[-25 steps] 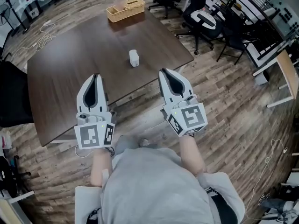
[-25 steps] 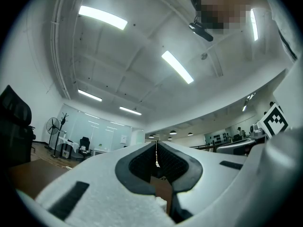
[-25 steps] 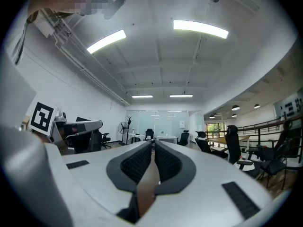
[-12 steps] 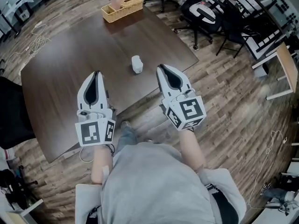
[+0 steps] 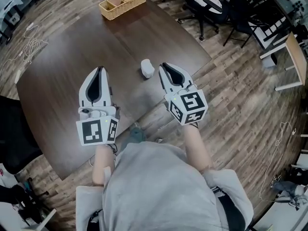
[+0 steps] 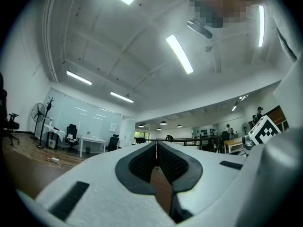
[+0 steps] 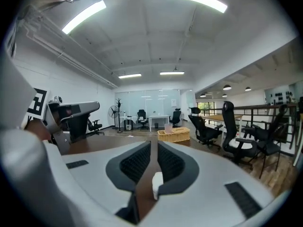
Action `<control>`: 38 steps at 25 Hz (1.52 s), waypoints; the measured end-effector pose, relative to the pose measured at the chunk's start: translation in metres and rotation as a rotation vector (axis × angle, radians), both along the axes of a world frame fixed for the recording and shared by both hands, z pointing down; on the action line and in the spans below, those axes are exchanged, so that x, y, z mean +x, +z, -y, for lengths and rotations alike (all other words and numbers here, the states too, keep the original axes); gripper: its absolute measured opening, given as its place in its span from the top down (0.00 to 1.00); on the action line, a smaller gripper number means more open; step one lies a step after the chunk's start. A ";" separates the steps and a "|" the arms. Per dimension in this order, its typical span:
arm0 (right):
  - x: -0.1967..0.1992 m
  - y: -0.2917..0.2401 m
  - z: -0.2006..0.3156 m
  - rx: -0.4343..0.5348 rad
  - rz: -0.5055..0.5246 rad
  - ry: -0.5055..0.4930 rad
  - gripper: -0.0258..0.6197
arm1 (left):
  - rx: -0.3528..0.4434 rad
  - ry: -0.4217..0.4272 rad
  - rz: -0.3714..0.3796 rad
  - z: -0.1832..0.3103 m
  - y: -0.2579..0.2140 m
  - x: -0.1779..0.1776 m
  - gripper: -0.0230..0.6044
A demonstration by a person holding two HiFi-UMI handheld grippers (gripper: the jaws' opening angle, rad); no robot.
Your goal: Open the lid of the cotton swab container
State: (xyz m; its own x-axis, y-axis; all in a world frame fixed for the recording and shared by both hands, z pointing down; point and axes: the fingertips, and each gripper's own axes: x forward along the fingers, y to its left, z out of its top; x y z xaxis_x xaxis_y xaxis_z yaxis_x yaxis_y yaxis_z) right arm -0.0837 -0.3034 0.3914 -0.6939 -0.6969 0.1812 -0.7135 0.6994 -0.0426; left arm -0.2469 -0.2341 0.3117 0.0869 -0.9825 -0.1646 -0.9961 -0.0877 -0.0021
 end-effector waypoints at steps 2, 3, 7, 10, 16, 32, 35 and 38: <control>-0.007 0.020 0.005 -0.049 -0.017 0.001 0.92 | -0.012 0.017 -0.001 0.011 0.005 -0.005 0.94; -0.009 0.030 0.008 -0.071 -0.027 0.005 0.92 | -0.019 0.026 -0.002 0.015 0.008 -0.007 0.94; -0.015 0.072 0.015 -0.168 -0.050 0.016 0.85 | -0.050 0.062 -0.007 0.032 0.020 -0.011 0.94; -0.017 0.102 0.020 -0.234 -0.071 0.026 0.78 | -0.076 0.092 -0.012 0.045 0.031 -0.012 0.94; -0.027 0.159 0.024 -0.363 -0.126 0.012 0.60 | -0.121 0.146 -0.018 0.069 0.050 -0.011 0.94; -0.043 0.229 0.056 -0.389 -0.238 0.082 0.59 | -0.230 0.183 -0.025 0.096 0.096 -0.023 0.94; -0.045 0.237 0.062 -0.398 -0.269 0.097 0.59 | -0.239 0.174 -0.025 0.099 0.099 -0.029 0.94; -0.046 0.239 0.062 -0.391 -0.293 0.101 0.61 | -0.243 0.169 -0.024 0.099 0.101 -0.031 0.94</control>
